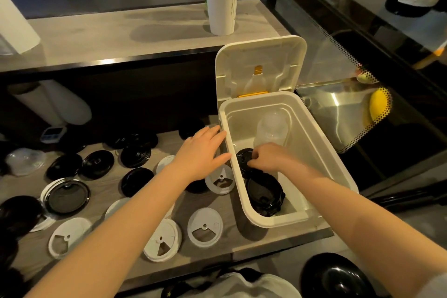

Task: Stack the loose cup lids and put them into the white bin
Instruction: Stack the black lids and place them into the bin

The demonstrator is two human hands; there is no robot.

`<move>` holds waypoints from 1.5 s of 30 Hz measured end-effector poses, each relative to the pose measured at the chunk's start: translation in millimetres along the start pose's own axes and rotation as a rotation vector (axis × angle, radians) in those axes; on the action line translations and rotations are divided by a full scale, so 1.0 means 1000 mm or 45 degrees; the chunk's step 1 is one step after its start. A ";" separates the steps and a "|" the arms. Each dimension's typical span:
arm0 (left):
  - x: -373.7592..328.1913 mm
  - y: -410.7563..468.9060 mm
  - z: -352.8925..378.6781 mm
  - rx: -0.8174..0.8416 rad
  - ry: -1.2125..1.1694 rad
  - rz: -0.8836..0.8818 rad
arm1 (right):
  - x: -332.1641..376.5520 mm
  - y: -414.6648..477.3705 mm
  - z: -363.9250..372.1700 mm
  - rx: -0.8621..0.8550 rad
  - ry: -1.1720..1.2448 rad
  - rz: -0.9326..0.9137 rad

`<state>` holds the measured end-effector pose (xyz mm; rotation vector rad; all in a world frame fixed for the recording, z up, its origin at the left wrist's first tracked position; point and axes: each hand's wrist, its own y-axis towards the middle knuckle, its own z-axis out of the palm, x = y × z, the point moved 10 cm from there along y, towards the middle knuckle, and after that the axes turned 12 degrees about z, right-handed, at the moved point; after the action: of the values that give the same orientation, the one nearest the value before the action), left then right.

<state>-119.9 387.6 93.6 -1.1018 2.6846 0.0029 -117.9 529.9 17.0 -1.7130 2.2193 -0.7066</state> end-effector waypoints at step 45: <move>0.329 -0.186 0.077 0.337 -0.158 -0.515 | 0.324 0.013 0.114 -0.071 -0.291 -0.441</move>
<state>-200.3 34.2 -37.1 -1.4737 2.2304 -0.3319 -164.1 197.6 -55.7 -2.1165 1.8282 -0.4906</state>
